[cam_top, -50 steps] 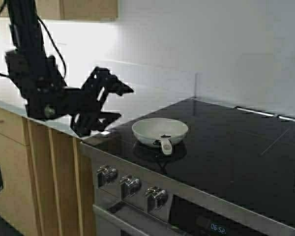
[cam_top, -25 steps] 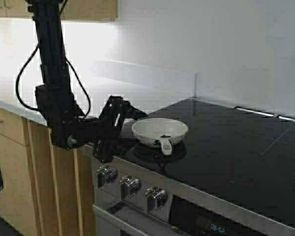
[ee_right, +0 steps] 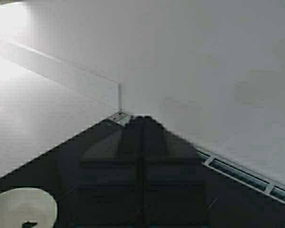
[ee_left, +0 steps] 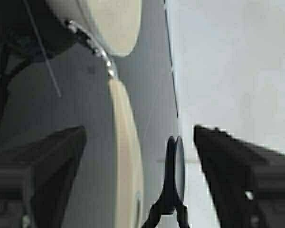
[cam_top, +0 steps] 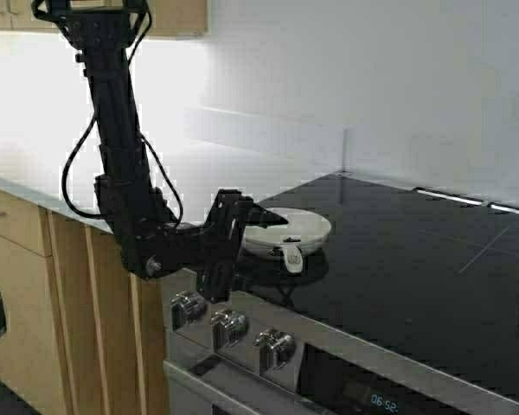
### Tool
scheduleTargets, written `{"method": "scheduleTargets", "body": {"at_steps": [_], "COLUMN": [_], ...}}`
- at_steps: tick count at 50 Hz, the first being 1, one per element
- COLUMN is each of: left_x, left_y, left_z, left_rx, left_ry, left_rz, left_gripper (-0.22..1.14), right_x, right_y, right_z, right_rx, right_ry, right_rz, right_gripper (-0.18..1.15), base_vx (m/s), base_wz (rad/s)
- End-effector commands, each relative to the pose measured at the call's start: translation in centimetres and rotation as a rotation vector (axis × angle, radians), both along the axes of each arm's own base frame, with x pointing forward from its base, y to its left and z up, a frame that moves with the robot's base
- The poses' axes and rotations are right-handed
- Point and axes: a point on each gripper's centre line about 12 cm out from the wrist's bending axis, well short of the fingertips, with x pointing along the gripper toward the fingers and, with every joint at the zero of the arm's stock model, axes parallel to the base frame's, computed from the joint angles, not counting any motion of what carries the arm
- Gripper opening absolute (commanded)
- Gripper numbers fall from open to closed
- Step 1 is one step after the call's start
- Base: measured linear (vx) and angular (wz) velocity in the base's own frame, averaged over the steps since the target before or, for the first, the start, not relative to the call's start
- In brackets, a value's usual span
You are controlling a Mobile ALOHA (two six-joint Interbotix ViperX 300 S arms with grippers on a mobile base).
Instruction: Wash the pan
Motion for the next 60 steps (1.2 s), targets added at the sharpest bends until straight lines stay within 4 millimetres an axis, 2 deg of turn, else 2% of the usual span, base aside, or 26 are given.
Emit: {"method": "scheduleTargets", "body": {"at_steps": [1,21,31,34,36,39,43,45,47,51,53,60], "left_x": [1.2,2.8,3.0,2.9,2.9,2.9,2.7,2.8,2.9,2.7,2.8,2.6], "left_y": [-1.1,-4.5,-4.8,-4.8,-4.7,-4.6,-4.5,-4.4,-4.2,-4.1,-4.1,-4.1], "left_z": [0.9,0.3,0.0,-0.1,-0.1,-0.1,0.0,0.1,0.1,0.3,0.4,0.8], "left_rx": [-0.019,-0.062,-0.102,-0.126,-0.143,-0.167,-0.188,-0.195,-0.196,-0.200,-0.202,-0.214], "left_ry": [-0.027,-0.008,0.022,0.041,0.052,0.062,0.070,0.069,0.071,0.072,0.068,0.053], "left_rz": [-0.018,-0.063,-0.059,-0.055,-0.050,-0.045,-0.038,-0.027,-0.016,-0.008,-0.007,-0.015], "left_gripper": [1.00,1.01,0.97,0.87,0.75,0.45,-0.05,-0.18,-0.14,0.06,0.11,0.01], "right_x": [0.3,0.5,0.5,0.5,0.5,0.5,0.5,0.5,0.5,0.5,0.5,0.5], "right_y": [0.0,0.0,0.0,0.0,0.0,0.0,0.0,0.0,0.0,0.0,0.0,0.0], "right_z": [0.3,0.2,0.1,0.2,0.1,0.1,0.1,0.1,0.1,0.1,0.1,0.1], "right_rx": [-0.003,-0.004,-0.004,-0.004,-0.006,-0.006,-0.006,-0.006,-0.004,-0.004,-0.006,-0.006], "right_ry": [-0.008,0.002,0.005,0.002,0.003,0.005,0.003,0.005,0.005,0.006,0.005,0.008], "right_rz": [0.001,0.001,0.001,0.001,0.001,0.001,0.001,0.001,0.001,0.002,0.001,0.001], "right_gripper": [0.06,0.06,0.06,0.06,0.06,0.06,0.06,0.06,0.06,0.06,0.06,0.06], "base_vx": [0.00,0.00,0.01,0.01,0.01,0.01,0.01,0.01,0.01,0.01,0.01,0.00], "base_wz": [0.00,0.00,0.00,-0.01,-0.01,-0.01,-0.01,-0.01,-0.01,-0.01,-0.01,0.00]}}
